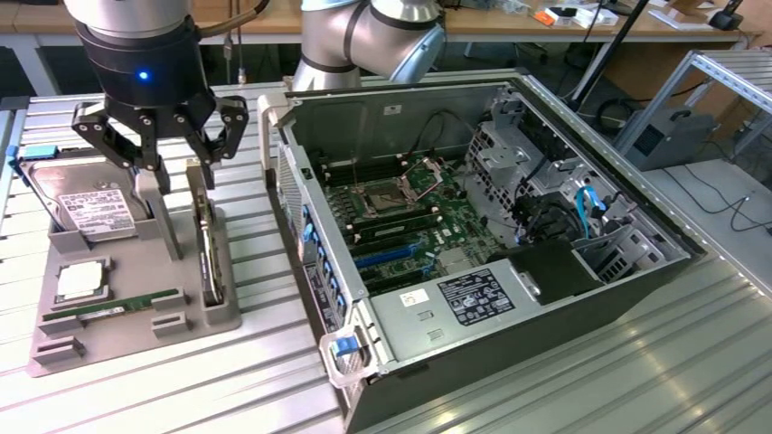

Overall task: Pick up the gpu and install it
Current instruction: 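Pick up the gpu and move the gpu toward the slot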

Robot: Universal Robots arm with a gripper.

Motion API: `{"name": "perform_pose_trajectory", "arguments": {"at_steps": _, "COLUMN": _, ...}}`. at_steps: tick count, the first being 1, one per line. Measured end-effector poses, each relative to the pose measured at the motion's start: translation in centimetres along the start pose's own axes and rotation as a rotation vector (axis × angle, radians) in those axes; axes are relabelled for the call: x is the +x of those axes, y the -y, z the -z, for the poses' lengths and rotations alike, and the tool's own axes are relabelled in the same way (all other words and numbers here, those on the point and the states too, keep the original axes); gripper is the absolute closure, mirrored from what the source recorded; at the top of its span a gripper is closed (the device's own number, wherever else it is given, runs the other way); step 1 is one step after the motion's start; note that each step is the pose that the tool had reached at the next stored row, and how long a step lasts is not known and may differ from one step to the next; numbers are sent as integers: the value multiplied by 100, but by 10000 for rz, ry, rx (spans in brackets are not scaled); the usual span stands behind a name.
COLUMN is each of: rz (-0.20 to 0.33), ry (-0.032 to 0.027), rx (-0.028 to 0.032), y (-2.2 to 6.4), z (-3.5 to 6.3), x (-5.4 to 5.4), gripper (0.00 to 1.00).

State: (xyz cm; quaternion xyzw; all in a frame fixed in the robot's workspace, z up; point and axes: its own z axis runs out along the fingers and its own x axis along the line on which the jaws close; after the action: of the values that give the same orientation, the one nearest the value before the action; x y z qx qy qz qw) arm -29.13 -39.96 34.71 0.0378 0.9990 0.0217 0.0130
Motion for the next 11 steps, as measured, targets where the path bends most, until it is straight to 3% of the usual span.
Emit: {"name": "perform_pose_trajectory", "arguments": {"at_steps": 11, "rz": 0, "ry": 1, "rx": -1, "y": 1, "z": -32, "x": 1, "gripper": 52}}
